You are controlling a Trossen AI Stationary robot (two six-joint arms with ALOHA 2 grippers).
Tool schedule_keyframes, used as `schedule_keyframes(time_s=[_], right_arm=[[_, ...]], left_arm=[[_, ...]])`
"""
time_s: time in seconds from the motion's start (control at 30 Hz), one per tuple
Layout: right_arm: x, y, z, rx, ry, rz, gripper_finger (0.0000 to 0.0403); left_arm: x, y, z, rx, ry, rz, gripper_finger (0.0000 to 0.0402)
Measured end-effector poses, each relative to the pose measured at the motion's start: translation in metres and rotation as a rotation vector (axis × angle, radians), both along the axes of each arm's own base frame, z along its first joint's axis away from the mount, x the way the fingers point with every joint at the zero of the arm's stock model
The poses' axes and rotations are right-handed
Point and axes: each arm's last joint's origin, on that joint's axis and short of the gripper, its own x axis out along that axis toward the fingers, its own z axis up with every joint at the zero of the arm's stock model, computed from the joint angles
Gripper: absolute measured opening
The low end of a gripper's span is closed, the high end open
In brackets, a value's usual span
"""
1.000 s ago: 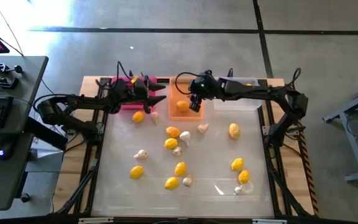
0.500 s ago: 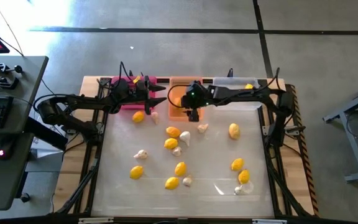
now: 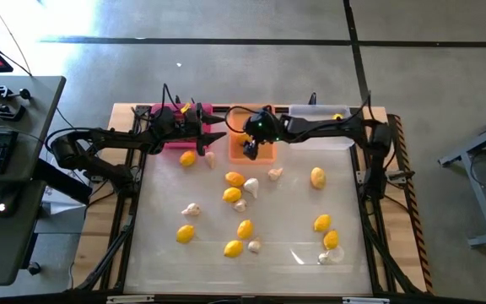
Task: Sort produce into baskets
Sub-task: Remove the yellow lemon from the orange bin and put it into the transparent bin
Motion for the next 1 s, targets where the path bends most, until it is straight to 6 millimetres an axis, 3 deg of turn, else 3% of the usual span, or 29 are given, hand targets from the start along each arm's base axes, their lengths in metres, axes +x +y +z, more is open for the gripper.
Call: schedule_keyframes(time_s=[0.17,0.33,0.53,1.0], right_arm=[[0.002,-0.001,-0.015,-0.059,0.07,0.034,0.0267],[0.003,-0.006,-0.014,-0.155,0.076,0.045,0.0267],[0.006,-0.013,-0.028,-0.253,0.115,0.187,0.0267],[0.002,-0.014,-0.04,-0.179,0.167,0.219,0.0255]], left_arm=[[0.0,0.0,0.0,0.003,0.001,0.0,0.0238],[0.0,0.0,-0.001,0.005,0.008,0.0,0.0238],[0.0,0.0,-0.002,-0.003,0.021,0.0,0.0238],[0.0,0.0,-0.002,-0.003,0.02,0.0,0.0238]])
